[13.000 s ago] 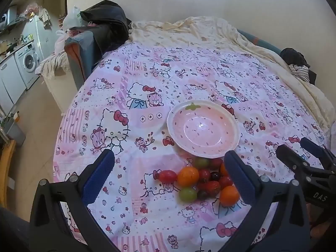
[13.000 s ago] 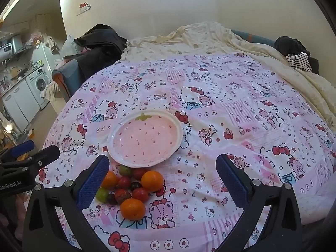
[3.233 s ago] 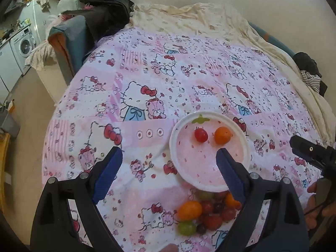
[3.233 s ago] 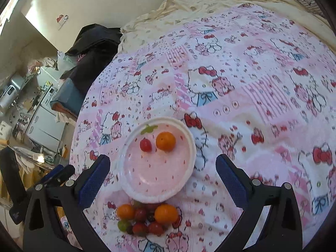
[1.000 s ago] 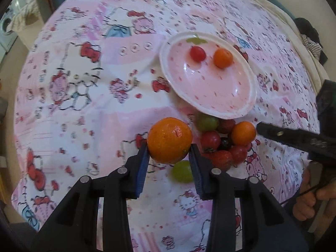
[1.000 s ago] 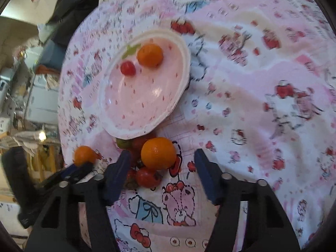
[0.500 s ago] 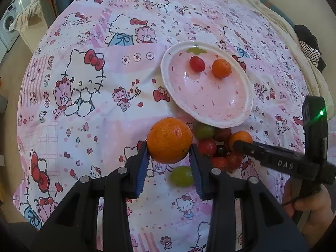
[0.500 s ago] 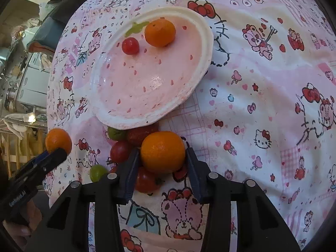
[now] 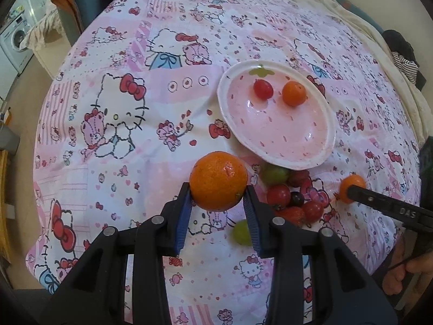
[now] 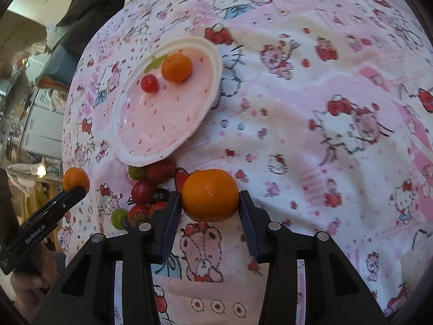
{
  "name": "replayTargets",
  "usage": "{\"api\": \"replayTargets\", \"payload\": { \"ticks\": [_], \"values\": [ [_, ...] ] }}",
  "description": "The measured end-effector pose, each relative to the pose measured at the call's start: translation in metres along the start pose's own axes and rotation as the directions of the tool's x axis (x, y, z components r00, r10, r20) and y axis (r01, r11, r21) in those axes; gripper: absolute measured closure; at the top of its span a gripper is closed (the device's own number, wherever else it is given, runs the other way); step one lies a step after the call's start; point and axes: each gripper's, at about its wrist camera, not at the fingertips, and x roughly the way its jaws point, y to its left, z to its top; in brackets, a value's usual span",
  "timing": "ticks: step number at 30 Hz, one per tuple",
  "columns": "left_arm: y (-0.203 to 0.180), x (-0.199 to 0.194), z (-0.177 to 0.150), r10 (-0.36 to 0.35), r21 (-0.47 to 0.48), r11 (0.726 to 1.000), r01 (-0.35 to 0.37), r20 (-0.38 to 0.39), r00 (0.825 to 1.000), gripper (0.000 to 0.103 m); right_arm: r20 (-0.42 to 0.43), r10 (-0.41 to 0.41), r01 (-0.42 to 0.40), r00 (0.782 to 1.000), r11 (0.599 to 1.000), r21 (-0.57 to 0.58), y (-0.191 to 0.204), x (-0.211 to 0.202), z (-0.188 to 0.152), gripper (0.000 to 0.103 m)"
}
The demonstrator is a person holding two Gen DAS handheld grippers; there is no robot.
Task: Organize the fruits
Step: 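Lift the orange with the left tool over the plate while the right tool carries its orange there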
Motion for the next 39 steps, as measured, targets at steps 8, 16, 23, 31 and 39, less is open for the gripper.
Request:
{"api": "replayTargets", "payload": {
  "ticks": [8,16,23,31,39],
  "values": [
    [0.009,-0.012,0.001,0.032,-0.024,0.999,-0.031,0.054,0.998,0.069,0.071,-0.001,-0.002,0.998,0.999,0.051,-0.016,-0.026,-0.003,0.058],
    [0.021,-0.04,0.004,0.042,-0.073,0.997,-0.031,0.156,0.987,0.069,0.261,0.047,-0.047,0.964,0.999,-0.004,-0.007,-0.083,-0.007,0.058],
    [0.02,-0.063,0.011,0.06,-0.075,0.996,-0.042,0.254,0.965,0.069,0.423,0.116,-0.083,0.899,0.992,-0.096,0.016,-0.121,-0.003,0.058],
    [0.017,-0.082,0.03,0.053,-0.07,0.997,-0.032,0.311,0.949,0.069,0.478,0.17,-0.101,0.862,0.981,-0.167,0.037,-0.136,0.016,0.058],
    [0.002,-0.079,0.059,0.046,-0.007,0.999,-0.047,0.328,0.943,0.069,0.459,0.189,-0.108,0.868,0.975,-0.197,0.051,-0.122,0.049,0.058]
  ]
}}
